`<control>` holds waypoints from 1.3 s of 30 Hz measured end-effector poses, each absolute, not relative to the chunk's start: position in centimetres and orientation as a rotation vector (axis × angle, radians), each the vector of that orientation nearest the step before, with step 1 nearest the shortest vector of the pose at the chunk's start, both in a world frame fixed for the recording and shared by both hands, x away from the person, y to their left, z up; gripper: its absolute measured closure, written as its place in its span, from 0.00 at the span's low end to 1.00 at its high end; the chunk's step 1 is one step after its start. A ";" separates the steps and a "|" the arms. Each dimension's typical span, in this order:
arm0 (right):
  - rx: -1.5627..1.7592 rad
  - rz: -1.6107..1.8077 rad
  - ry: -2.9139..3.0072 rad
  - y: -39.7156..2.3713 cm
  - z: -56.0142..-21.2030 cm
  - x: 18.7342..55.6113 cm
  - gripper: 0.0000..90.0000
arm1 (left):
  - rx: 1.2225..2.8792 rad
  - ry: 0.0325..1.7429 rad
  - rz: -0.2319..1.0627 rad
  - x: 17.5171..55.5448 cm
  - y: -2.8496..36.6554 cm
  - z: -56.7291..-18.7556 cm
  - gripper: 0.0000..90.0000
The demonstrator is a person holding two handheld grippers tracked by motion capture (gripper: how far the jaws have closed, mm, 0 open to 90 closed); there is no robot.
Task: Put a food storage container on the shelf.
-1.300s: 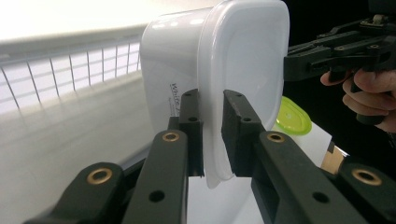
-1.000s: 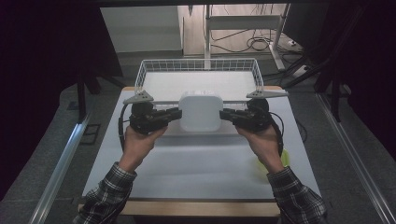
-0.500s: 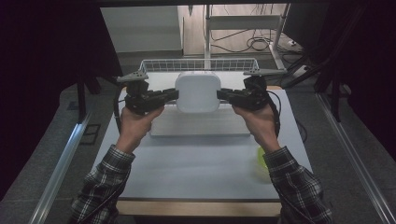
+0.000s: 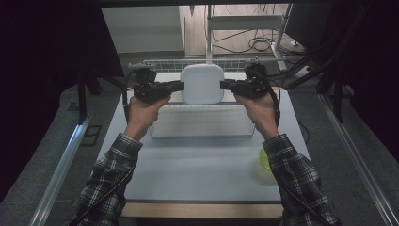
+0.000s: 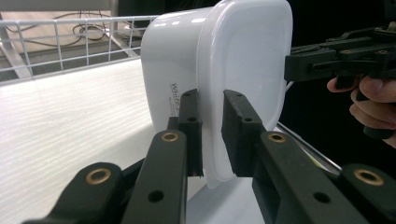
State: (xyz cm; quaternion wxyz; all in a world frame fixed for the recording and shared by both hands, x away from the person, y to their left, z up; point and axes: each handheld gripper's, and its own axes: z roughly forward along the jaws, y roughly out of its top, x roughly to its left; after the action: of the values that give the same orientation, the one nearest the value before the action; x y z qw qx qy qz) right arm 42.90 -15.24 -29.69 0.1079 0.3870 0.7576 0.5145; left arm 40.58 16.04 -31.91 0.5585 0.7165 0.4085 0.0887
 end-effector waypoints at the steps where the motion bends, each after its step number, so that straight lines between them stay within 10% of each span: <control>1: 1.141 1.518 2.226 -15.3 -29.7 43.1 0.86 | 1.687 0.967 0.201 40.7 16.1 -32.0 0.87; 39: 1.238 1.448 2.163 -14.2 -30.3 46.4 0.61 | 1.690 1.040 0.295 44.0 14.5 -32.7 0.48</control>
State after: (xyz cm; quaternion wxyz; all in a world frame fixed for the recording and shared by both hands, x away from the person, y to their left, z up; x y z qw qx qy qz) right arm 46.38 -14.16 -30.28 0.1293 0.4261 0.7440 0.4982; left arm 44.01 14.54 -32.67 0.5379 0.7101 0.4370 0.1240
